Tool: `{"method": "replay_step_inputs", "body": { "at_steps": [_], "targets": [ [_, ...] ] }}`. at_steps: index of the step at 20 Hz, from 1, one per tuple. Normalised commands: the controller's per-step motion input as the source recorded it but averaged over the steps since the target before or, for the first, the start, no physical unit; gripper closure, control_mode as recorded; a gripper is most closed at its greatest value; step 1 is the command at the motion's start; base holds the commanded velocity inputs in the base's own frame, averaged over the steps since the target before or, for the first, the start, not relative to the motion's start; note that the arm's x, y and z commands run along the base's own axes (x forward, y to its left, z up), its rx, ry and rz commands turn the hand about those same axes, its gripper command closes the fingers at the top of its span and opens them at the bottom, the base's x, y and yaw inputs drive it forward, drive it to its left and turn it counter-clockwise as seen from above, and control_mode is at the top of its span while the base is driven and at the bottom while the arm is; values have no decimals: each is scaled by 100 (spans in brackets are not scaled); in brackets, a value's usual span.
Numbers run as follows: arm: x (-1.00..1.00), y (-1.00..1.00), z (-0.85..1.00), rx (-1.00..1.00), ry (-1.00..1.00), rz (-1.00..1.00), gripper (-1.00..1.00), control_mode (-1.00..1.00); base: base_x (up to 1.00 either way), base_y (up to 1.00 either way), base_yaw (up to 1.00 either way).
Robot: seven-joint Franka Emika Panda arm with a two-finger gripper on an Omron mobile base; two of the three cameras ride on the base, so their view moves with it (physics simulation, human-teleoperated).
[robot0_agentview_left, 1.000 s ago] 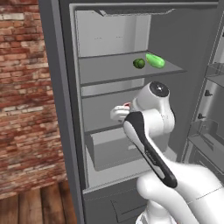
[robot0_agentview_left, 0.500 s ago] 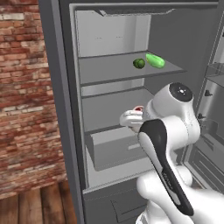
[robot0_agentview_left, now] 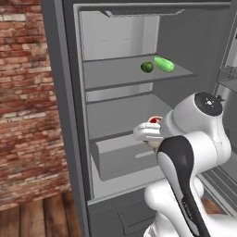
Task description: Gather the corn and avocado from the fridge and place them on a tray on the dining counter. Then gather the steak and chicken drumstick from the fridge and place them on the other tray.
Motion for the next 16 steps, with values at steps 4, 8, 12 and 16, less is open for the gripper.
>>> {"method": "replay_step_inputs", "body": {
  "at_steps": [4,8,12,16],
  "targets": [
    [0,0,0,0,-1,0,100,-100,0,0,0],
    [-1,0,0,0,0,0,100,100,-28,13,0],
    [0,0,0,0,0,0,100,100,-46,41,-7],
    [0,0,0,0,0,0,100,100,-31,65,-17]
  ]
}}
